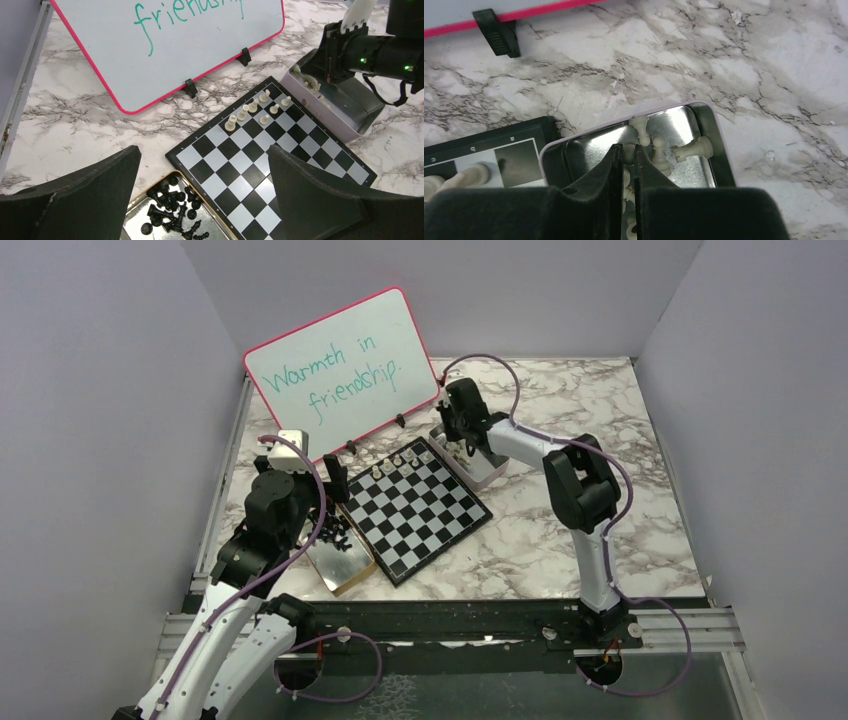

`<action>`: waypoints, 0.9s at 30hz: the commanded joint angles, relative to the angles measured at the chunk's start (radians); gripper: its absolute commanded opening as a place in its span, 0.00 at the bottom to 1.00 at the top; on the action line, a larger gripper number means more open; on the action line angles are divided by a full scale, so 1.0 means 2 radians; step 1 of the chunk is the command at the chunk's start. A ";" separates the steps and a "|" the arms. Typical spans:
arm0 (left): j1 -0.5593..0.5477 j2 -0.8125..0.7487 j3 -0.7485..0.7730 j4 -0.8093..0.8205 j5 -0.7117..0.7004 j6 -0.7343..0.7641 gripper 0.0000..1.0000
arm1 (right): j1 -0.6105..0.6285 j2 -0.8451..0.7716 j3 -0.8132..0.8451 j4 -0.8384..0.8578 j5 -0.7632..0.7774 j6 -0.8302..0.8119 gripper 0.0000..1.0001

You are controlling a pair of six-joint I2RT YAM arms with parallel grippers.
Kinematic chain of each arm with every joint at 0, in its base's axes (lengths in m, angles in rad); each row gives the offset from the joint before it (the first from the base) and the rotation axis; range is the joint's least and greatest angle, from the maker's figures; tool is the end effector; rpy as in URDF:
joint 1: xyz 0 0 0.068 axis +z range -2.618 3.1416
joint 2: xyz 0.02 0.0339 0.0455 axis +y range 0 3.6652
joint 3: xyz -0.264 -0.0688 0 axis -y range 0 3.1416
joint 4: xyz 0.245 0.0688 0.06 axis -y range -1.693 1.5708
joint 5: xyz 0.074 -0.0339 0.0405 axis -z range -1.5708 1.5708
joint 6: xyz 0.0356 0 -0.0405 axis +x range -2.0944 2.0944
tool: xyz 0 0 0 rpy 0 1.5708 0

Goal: Set up the chess pieces on the board
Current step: Pick up the chess piece from the storage box, then place the chess piece on the chessboard.

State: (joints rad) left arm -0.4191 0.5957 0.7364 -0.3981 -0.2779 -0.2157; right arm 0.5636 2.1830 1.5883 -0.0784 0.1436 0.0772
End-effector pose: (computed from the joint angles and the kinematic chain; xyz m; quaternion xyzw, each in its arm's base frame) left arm 0.1321 -0.0482 0.3278 -0.0045 0.7889 -0.0845 0.6087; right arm 0.4200 0.2594 0.1739 -0.1862 0.8797 0.0750 0.4311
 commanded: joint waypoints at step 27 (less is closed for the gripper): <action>-0.001 -0.003 -0.005 0.013 -0.002 0.006 0.99 | 0.121 -0.115 -0.047 -0.026 -0.059 0.069 0.12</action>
State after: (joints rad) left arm -0.4191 0.5957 0.7364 -0.3981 -0.2783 -0.2153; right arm 0.7506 1.9373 1.4853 -0.1505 0.0319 0.1932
